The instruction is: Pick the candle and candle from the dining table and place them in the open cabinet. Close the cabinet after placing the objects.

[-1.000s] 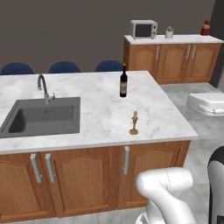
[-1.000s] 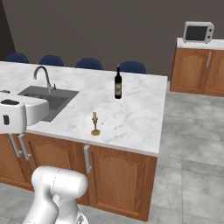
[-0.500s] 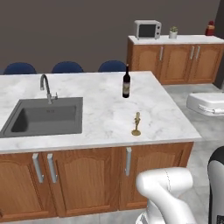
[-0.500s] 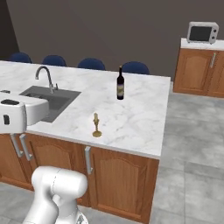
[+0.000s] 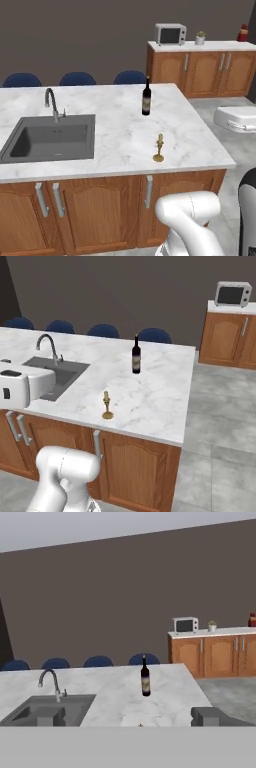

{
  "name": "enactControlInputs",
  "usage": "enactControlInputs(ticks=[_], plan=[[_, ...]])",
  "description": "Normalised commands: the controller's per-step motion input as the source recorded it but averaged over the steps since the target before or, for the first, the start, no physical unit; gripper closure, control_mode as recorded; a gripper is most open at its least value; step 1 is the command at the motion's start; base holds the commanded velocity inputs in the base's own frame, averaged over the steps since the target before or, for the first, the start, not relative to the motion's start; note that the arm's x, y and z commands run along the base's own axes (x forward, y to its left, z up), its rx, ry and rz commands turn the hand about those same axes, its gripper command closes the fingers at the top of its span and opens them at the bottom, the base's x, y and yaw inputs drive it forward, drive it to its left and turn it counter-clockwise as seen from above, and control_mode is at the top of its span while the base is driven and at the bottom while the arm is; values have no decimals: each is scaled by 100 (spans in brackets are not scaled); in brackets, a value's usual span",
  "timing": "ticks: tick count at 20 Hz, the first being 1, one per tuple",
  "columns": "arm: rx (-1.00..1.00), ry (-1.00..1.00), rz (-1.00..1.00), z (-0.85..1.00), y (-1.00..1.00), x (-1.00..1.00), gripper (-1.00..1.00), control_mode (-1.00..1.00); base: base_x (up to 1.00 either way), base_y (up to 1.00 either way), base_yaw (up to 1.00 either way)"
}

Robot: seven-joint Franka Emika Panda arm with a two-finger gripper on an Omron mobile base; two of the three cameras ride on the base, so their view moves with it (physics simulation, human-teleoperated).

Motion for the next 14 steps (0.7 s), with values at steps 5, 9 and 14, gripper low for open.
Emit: enactControlInputs(ticks=[5,9,14], plan=[[0,0,0,0,0,0,-100,100,30,0,0],[0,0,0,0,0,0,-100,100,13,0,0],[0,5,0,-15,0,0,-100,-100,0,0,0]])
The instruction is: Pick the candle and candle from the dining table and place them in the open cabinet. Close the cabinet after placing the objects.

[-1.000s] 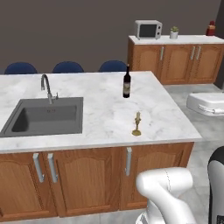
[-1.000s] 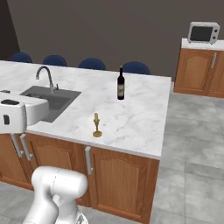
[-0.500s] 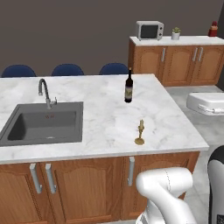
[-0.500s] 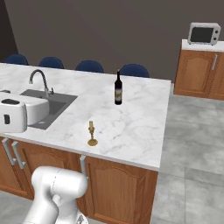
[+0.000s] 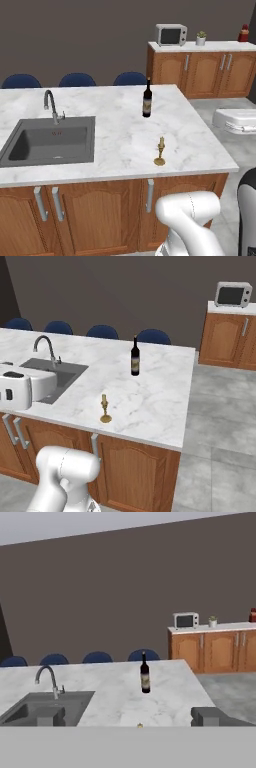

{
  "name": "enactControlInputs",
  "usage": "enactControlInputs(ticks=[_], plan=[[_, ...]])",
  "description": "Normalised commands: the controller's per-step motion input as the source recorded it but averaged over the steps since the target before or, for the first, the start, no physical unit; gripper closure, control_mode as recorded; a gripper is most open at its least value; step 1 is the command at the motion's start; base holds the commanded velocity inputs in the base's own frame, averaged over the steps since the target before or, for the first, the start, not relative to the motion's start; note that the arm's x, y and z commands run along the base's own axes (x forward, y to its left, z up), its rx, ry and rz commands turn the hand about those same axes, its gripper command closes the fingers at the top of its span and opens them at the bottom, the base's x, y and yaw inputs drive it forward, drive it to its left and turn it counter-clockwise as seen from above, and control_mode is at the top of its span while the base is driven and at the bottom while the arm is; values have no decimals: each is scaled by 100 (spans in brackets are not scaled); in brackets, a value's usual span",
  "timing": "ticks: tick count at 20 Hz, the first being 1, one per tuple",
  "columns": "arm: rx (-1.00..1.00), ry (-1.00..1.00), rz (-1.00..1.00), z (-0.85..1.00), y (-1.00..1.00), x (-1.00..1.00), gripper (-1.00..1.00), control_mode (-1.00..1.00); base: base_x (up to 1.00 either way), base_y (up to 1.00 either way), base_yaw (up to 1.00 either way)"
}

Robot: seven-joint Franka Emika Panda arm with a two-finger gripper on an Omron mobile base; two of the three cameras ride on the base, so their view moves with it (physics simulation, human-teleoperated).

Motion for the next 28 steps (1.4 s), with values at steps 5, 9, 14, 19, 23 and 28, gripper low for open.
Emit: enactControlInputs(ticks=[5,9,14,19,23,28], plan=[[0,10,1,-40,-12,-2,-100,-100,0,0,0],[0,2,2,-21,-24,-4,-100,-100,0,0,0],[0,-1,8,-1,-16,0,-100,-100,0,0,0],[1,0,18,-21,-7,0,-100,-100,0,0,0],[2,0,25,-34,-12,0,-100,-100,0,0,0],[5,0,25,-24,-11,0,-100,-100,0,0,0]])
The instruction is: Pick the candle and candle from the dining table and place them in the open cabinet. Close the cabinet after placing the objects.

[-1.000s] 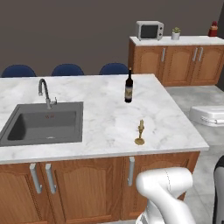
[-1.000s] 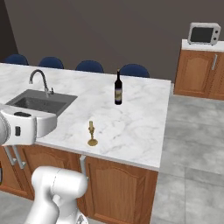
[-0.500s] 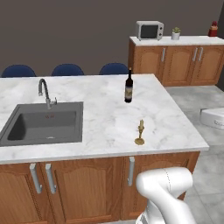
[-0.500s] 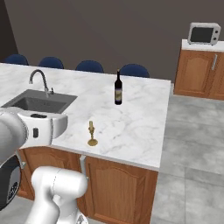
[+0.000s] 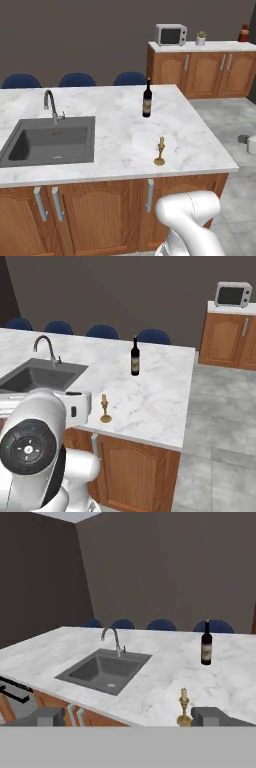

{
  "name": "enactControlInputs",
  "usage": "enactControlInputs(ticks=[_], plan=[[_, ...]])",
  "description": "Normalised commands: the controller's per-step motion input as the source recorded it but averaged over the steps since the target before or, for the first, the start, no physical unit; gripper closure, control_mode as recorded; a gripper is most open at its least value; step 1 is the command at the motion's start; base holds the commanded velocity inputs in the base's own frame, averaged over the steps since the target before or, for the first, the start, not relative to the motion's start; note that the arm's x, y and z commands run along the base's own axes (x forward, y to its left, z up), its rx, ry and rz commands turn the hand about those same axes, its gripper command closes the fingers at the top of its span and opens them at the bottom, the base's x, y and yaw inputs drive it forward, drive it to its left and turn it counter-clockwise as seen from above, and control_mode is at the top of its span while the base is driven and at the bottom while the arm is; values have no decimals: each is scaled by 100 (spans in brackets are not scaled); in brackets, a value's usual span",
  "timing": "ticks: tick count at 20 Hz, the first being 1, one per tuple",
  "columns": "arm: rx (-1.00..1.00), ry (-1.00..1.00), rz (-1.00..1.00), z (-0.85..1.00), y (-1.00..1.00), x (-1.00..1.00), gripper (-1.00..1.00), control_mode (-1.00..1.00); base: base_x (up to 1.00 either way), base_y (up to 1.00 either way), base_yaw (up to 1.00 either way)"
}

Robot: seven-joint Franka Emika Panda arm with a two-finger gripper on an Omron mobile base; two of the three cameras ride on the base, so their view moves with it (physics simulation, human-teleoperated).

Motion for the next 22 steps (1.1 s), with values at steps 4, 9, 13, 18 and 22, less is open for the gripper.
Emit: enactControlInputs(ticks=[4,9,13,18,22], plan=[[13,0,21,-36,0,3,-100,-100,0,0,0],[10,-5,21,-48,0,4,-100,-100,0,0,0],[12,-16,17,-58,0,6,-100,-100,0,0,0],[11,-22,12,-66,0,6,-100,-100,0,0,0],[10,-23,4,-61,14,11,-100,-100,0,0,0]])
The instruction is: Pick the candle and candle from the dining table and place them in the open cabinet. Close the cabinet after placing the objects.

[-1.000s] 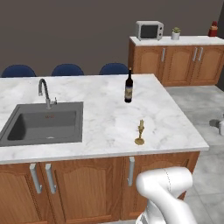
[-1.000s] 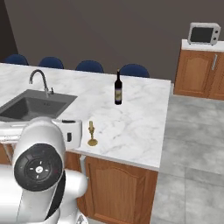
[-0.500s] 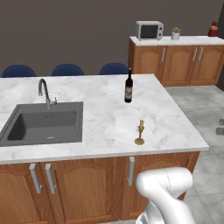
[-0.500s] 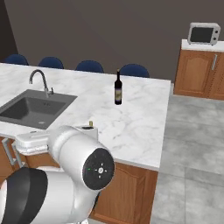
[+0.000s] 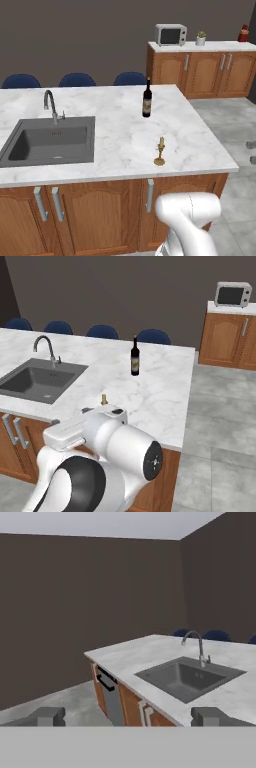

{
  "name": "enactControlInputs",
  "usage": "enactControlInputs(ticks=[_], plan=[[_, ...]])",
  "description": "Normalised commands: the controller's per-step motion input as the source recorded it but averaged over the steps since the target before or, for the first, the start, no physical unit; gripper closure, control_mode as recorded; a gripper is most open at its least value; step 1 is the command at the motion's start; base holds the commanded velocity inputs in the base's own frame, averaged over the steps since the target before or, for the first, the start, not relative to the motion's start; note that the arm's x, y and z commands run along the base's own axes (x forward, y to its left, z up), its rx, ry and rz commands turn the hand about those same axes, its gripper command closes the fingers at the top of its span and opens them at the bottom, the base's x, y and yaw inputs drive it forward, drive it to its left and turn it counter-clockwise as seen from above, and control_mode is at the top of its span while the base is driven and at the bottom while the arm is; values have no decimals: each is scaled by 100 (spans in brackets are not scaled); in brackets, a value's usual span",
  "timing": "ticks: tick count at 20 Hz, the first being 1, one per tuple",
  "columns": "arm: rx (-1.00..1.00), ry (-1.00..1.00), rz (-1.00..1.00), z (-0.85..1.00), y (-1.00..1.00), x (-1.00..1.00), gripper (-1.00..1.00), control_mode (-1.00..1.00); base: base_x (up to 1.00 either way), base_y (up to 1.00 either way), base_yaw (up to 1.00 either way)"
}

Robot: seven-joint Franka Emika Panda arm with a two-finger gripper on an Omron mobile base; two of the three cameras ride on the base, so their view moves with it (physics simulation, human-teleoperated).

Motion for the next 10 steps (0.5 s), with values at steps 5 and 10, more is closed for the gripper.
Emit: enactControlInputs(ticks=[5,10], plan=[[7,-3,0,-35,35,49,-100,-100,0,0,0],[6,0,0,-27,44,65,-100,-100,0,0,0]])
